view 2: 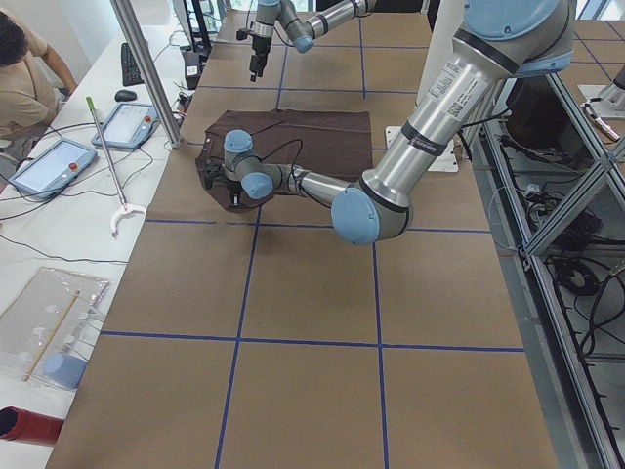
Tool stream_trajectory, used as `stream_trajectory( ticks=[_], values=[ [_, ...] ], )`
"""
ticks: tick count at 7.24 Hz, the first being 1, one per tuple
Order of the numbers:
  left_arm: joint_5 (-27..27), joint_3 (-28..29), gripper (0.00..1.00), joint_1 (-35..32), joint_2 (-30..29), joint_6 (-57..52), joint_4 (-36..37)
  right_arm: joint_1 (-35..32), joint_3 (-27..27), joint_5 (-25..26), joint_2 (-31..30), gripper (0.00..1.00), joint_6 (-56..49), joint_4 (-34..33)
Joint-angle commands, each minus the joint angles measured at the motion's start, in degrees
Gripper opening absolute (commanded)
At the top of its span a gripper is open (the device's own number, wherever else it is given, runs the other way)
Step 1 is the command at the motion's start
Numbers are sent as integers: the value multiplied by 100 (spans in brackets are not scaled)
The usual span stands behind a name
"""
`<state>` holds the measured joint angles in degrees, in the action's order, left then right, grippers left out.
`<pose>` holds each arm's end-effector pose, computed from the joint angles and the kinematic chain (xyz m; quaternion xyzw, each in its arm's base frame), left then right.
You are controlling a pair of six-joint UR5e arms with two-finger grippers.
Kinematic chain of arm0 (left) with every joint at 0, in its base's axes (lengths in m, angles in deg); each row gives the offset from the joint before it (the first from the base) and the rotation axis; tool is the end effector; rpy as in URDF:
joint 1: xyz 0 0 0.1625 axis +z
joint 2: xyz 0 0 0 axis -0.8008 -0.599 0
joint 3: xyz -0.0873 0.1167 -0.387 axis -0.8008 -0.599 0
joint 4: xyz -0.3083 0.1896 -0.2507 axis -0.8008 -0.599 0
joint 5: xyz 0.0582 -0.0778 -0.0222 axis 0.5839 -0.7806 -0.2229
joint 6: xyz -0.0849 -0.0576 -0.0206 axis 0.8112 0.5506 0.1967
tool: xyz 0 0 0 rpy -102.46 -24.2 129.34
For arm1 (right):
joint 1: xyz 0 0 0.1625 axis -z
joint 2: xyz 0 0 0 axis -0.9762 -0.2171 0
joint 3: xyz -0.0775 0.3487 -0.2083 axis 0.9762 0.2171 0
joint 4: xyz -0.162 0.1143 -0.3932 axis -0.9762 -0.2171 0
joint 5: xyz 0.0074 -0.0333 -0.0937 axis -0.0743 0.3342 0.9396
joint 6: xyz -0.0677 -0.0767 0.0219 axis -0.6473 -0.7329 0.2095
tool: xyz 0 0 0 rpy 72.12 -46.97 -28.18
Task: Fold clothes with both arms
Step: 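Fold the sleeve nearest the left gripper inward across the shirt body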
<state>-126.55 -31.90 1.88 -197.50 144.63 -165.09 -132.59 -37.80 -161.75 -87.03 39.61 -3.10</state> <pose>0.4315 -0.6819 0.3864 0.0825 0.4313 -0.1286 0.8892 -0.3656 -0.6554 0.3249 0.0694 -0.5231 0.1323 0.8391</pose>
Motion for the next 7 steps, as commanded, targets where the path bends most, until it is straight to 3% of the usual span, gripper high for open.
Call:
stream_trajectory(
  ticks=[1, 3, 4, 5, 6, 7],
  values=[
    [3, 14, 0, 26, -603, 372, 439, -16, -1, -7, -9, 100, -38, 6],
    [47, 242, 0, 271, -965, 769, 478, -16, -9, 1, -9, 100, 6, 6],
    [73, 434, 18, 472, -1124, 901, 434, -16, -36, 1, -9, 100, 41, 6],
    [108, 410, 55, 544, -1151, 911, 382, 1, -53, 10, -26, 100, 111, 15],
    [100, 166, 73, 614, -1143, 955, 381, 62, -193, 36, -53, 100, 381, 15],
    [56, -411, 76, 763, -995, 1164, 425, 498, -638, 567, -279, 100, 845, 6]
  ],
)
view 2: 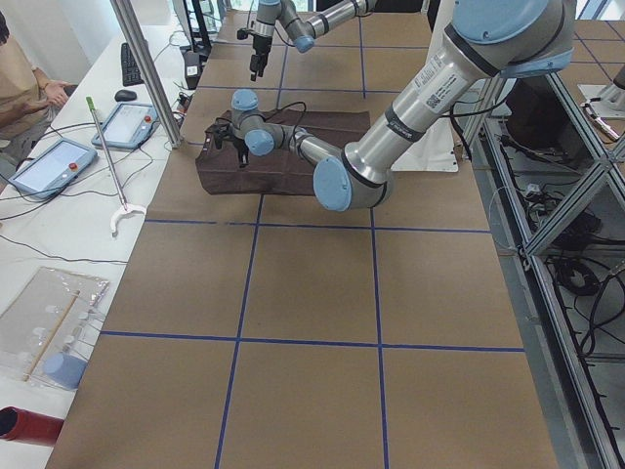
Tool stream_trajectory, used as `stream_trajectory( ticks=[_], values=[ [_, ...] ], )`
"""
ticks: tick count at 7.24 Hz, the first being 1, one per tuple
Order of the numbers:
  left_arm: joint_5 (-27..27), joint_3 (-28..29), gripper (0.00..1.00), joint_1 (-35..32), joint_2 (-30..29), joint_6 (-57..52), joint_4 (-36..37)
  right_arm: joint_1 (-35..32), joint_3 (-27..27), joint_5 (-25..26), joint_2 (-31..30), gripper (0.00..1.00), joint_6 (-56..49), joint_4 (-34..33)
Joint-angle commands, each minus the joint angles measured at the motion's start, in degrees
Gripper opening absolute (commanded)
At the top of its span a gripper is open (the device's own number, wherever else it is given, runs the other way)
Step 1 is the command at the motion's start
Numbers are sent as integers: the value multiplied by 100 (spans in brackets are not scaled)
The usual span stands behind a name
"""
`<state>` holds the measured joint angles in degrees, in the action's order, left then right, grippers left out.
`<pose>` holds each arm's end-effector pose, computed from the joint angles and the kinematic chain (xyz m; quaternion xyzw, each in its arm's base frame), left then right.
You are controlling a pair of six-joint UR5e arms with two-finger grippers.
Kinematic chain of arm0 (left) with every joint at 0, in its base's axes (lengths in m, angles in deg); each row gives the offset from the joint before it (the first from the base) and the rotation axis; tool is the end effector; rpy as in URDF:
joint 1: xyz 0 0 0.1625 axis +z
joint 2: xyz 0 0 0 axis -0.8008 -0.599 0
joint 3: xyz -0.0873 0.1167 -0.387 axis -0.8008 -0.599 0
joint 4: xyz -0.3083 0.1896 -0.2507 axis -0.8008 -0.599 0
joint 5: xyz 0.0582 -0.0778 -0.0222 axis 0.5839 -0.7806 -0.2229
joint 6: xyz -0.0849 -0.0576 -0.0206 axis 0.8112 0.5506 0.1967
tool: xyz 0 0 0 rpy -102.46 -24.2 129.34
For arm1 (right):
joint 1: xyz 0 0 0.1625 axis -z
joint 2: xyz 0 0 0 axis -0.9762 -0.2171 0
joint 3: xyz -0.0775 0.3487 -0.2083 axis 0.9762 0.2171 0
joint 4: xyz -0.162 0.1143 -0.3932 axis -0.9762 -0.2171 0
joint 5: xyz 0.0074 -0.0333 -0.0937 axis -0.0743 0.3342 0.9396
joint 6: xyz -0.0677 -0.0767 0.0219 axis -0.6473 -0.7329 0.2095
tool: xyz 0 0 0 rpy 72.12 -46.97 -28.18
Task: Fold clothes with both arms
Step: 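Fold the sleeve nearest the left gripper inward across the shirt body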
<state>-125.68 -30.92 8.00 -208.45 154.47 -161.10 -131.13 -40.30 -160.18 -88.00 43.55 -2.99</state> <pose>0.5246 -0.6570 0.2486 0.0549 0.4737 -0.1453 0.8669 -0.3745 -0.6395 0.3154 0.0636 -0.5298 0.1519 0.8319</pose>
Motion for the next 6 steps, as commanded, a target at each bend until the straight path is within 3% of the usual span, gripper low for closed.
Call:
stream_trajectory(
  ticks=[1, 2, 3, 4, 5, 6],
  values=[
    [-40, -1323, 76, 335, 519, 434, 52, 931, -940, 1112, -463, 100, 935, -145],
    [-101, -2263, 76, 380, 1011, 463, 87, 1337, -1537, 1197, -1110, 100, 1427, -207],
    [-423, -3012, 76, 415, 1503, 620, 87, 1889, -2292, 1624, -1812, 97, 1945, -217],
    [-435, -3210, 76, 407, 1621, 769, 78, 2669, -2760, 2316, -2263, 94, 2586, -356],
    [-426, -3204, 76, 416, 1631, 771, 78, 3251, -3191, 2836, -2285, 89, 3010, -1262],
    [-418, -3204, 76, 416, 1639, 771, 78, 3666, -3753, 2963, -2285, 89, 3388, -2116]
  ],
)
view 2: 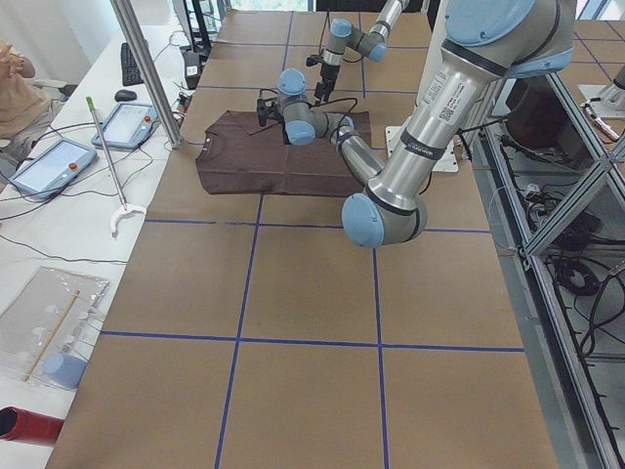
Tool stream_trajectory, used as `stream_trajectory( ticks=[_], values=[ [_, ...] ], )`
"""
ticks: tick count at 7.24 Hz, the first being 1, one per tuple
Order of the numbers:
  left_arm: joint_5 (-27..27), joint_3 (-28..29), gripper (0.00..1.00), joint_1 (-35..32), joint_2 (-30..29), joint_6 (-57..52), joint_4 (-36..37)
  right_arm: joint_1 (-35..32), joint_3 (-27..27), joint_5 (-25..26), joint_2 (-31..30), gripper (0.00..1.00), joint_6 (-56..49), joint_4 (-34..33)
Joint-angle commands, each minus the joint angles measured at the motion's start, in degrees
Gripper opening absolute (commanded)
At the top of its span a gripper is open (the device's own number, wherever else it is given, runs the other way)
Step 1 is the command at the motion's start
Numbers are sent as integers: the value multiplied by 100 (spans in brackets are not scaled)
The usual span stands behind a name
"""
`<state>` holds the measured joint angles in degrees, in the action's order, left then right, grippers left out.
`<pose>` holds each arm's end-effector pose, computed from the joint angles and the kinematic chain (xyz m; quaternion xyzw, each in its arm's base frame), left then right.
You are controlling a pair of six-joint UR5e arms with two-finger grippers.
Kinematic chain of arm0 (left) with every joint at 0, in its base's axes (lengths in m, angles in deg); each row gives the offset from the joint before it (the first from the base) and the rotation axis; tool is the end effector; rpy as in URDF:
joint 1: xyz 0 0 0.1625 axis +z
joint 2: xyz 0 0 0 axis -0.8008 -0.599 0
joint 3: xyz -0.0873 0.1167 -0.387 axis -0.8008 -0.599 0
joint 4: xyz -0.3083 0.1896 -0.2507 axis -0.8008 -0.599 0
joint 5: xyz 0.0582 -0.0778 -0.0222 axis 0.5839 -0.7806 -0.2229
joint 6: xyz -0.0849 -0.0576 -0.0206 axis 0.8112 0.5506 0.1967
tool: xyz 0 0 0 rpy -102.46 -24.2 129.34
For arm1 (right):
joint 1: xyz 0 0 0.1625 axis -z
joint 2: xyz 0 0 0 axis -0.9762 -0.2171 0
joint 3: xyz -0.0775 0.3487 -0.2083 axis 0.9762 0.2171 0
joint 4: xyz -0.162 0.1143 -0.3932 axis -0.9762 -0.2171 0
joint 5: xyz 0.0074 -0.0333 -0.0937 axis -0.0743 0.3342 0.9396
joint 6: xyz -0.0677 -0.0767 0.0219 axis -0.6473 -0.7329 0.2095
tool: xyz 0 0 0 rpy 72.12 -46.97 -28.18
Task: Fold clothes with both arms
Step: 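Move the right gripper to the hem corner nearest the robot while the left gripper holds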
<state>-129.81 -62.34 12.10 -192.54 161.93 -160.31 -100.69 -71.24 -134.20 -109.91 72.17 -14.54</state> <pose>0.4564 -0.5096 0.1912 0.0345 0.5781 -0.1090 0.8079 -0.4815 -0.3389 0.3274 -0.0133 -0.4773 0.2584 0.8398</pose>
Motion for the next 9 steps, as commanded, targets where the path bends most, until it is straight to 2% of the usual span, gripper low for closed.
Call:
stream_trajectory(
  ticks=[1, 2, 3, 5, 8, 9],
  values=[
    [-5, -53, 77, 6, 57, 42, -1, 1174, -934, 732, -103, 88, 991, -1456],
    [4, -53, 77, 14, 92, 112, -1, 1537, -1024, 996, -85, 87, 1143, -1757],
    [13, -53, 77, 14, 110, 121, -1, 1697, -1024, 1025, -111, 85, 1215, -1803],
    [13, -27, 77, 14, 110, 183, -1, 1847, -972, 1043, -312, 78, 1408, -1813],
    [22, -9, 77, 23, 110, 183, -9, 1883, -814, 1052, -261, 69, 1541, -1813],
    [22, -1, 77, 23, 110, 183, -9, 1909, -753, 1052, -226, 63, 1541, -1813]
  ],
)
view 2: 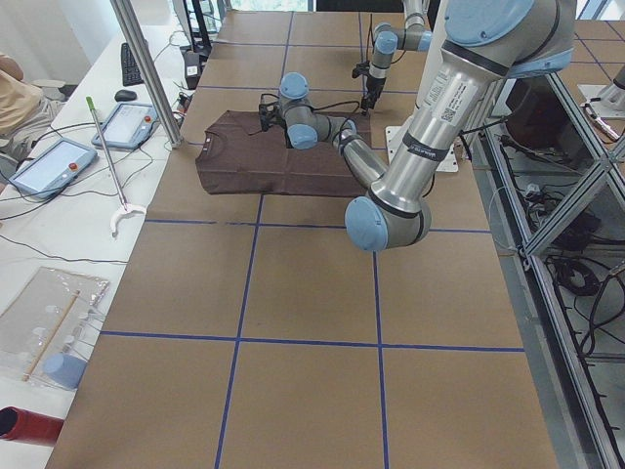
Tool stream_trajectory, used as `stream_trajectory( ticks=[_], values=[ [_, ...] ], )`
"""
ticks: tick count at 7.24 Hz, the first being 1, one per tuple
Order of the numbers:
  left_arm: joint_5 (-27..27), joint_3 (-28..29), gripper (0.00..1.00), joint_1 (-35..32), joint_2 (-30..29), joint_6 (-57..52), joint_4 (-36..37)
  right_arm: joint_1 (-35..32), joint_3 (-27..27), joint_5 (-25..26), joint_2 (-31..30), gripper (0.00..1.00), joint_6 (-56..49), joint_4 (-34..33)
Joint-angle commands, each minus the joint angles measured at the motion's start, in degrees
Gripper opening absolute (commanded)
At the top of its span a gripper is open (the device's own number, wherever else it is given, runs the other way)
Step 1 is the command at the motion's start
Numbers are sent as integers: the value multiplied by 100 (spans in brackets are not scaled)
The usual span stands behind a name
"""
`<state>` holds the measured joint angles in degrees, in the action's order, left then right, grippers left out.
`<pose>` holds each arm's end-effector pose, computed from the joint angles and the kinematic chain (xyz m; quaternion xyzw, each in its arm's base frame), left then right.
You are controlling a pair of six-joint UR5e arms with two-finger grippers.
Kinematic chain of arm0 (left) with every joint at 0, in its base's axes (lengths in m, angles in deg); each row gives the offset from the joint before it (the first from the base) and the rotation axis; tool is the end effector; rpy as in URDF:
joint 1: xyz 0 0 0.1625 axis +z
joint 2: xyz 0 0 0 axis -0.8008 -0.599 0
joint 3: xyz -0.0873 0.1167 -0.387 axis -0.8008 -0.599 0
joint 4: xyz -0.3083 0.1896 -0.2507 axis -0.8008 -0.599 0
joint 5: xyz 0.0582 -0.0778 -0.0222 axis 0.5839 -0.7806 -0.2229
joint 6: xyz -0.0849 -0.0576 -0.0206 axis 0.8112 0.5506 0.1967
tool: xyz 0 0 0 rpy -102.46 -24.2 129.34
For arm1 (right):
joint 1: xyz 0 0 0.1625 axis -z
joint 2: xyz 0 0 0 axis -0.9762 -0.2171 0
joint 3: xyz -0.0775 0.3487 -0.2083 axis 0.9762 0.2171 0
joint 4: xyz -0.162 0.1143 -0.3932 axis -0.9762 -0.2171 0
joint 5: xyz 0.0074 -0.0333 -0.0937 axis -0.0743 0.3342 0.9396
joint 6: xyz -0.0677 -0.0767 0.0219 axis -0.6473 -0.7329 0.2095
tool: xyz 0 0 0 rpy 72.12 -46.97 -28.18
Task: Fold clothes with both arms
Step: 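Move the right gripper to the hem corner nearest the robot while the left gripper holds, then move the left gripper to the other hem corner and grasp both hem corners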
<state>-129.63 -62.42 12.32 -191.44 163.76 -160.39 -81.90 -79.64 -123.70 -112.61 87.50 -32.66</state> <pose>0.4574 -0.5073 0.2035 0.0218 0.5726 -0.1242 0.8100 -0.5239 -0.1817 0.3271 -0.0512 -0.3754 0.2851 0.8804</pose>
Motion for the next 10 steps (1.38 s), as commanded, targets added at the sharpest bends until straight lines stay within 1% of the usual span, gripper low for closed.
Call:
stream_trajectory(
  ticks=[1, 2, 3, 6, 7, 8, 9, 10],
  values=[
    [3, 16, 77, 2, 0, 1, -1, 4, 62, 1, 35, 49, 7, 0],
    [3, 16, 77, 2, 0, 1, -1, -31, 35, -7, 9, 11, 7, 0],
    [3, 25, 77, 2, 0, -8, -1, -31, 26, -16, -35, 0, -19, 0],
    [12, -18, 77, 10, 122, 9, -1, -171, -61, -60, 17, 0, -54, -27],
    [134, -410, 77, 202, 689, 270, -10, -207, -288, -77, 9, 0, -63, -35],
    [970, -1145, 76, 1074, 1469, 873, -1, -224, -342, -86, 26, 0, -63, -35],
    [1579, -1492, 76, 1692, 1868, 1515, -1, -242, -343, -95, 26, 0, -63, -35],
    [1985, -1661, 76, 2142, 2377, 2043, -10, -260, -360, -104, 35, 0, -63, -27]
  ],
)
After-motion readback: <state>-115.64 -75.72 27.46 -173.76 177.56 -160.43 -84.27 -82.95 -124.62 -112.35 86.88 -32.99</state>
